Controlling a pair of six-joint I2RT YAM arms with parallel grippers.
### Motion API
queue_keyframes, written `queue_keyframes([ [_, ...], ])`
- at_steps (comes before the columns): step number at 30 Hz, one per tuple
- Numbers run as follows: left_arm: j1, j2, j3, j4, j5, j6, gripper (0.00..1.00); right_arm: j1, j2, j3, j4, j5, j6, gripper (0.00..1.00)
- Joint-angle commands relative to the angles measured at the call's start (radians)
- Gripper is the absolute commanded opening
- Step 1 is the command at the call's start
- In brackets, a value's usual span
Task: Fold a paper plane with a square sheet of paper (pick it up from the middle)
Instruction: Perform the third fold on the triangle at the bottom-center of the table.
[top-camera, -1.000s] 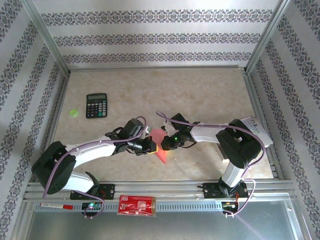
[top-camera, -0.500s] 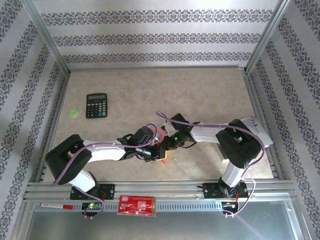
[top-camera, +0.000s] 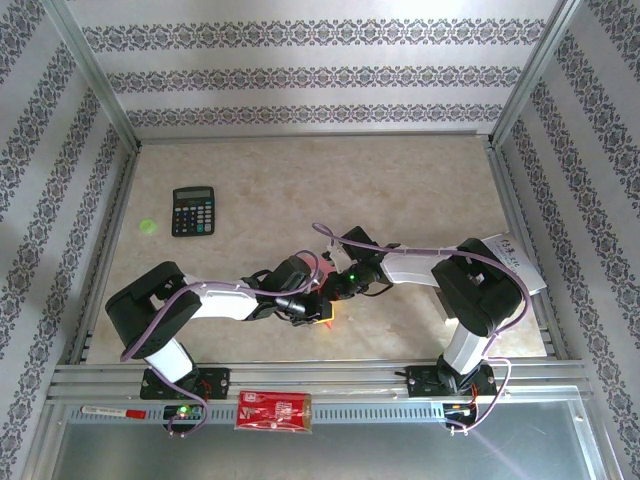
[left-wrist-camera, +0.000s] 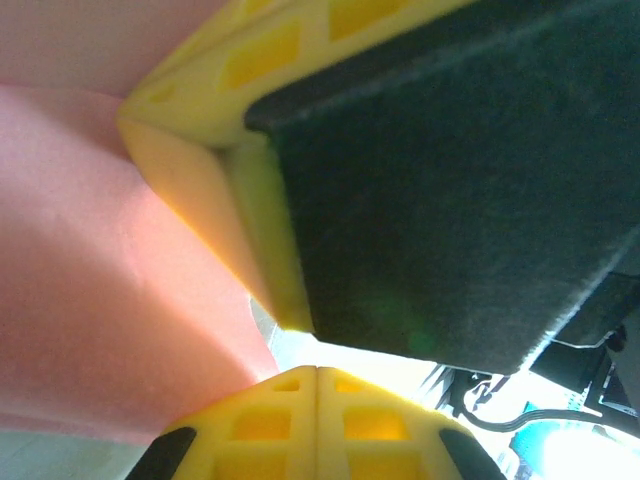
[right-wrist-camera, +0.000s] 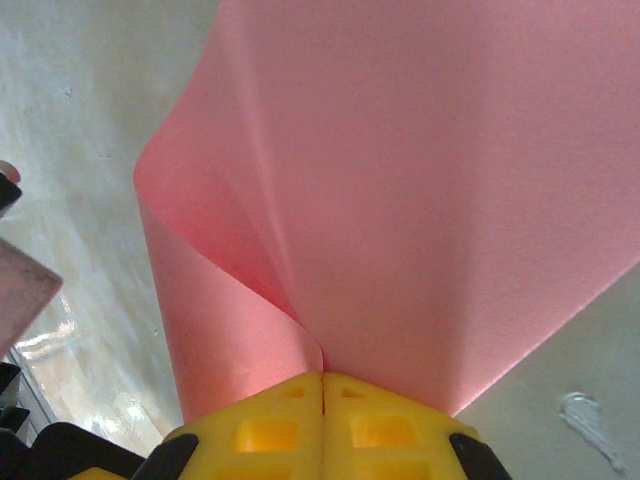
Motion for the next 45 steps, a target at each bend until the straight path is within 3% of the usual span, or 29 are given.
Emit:
queue_keyframes([
  [1,-0.014,0.023,-0.002,0.022,0.017,-0.002,0.0,0.011,0.079,-0.058,-0.087,0.122,0.003,0.0],
  [23,-0.014,0.086,-0.018,0.089,0.052,-0.017,0.01,0.012,0.086,-0.062,-0.085,0.123,0.006,0.0],
  [36,-0.021,-0.008,-0.039,0.035,0.049,-0.01,0.03,0.013,0.093,-0.061,-0.092,0.126,0.003,0.0],
  [45,-0.04,0.083,-0.029,0.072,0.072,-0.016,0.02,0.013,0.091,-0.055,-0.098,0.128,-0.002,0.0],
])
